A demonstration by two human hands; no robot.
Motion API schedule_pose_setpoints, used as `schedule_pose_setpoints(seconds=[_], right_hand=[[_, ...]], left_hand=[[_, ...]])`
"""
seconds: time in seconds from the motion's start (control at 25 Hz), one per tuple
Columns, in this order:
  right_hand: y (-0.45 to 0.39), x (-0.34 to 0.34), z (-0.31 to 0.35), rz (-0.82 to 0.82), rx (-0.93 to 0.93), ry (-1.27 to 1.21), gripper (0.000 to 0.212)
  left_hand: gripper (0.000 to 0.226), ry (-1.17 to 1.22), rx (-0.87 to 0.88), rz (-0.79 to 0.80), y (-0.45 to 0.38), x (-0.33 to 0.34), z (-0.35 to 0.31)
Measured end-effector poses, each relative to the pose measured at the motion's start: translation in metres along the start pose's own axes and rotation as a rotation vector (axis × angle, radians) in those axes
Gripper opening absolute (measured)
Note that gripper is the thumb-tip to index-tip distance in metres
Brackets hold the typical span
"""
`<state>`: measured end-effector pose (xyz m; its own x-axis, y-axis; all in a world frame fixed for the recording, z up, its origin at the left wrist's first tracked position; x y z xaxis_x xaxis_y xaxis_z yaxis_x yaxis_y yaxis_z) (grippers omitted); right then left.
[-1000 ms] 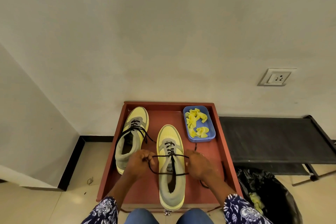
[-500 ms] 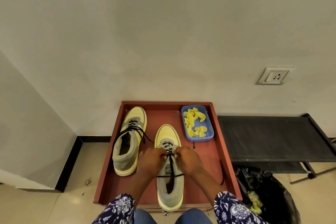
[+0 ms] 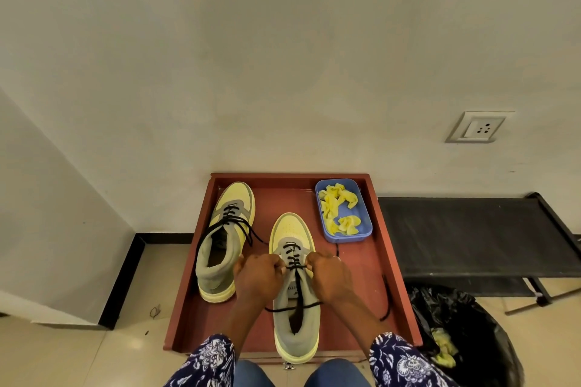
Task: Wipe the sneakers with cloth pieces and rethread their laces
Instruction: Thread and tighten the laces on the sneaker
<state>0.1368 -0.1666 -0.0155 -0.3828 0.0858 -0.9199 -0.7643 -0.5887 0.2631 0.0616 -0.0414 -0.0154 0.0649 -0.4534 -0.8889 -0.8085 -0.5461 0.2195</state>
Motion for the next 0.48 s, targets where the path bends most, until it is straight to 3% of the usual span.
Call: schedule_pose_setpoints(seconds=[0.32, 0.48], right_hand=[[0.0022, 0.0027, -0.0039, 0.022, 0.020, -0.041, 0.025], [0.0001, 0.0007, -0.0044, 0.115, -0.046, -0.059, 0.026]], left_hand=[[0.022, 0.021, -0.061, 0.011, 0.0030, 0.0022, 0.0066], [0.016, 0.110, 0.022, 0.074, 0.0026, 0.0057, 0.0095]])
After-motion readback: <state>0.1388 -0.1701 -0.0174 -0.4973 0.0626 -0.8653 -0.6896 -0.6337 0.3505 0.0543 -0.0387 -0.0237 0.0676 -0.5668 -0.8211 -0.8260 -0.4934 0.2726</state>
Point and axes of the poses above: each hand's wrist, its own y-axis away from the middle knuckle, its own x-axis out of the palm, z = x × y, the point moved 4 cm from there along -y, towards the middle knuckle, and after that the axes turned 1 degree about y, right-handed, at the moved point
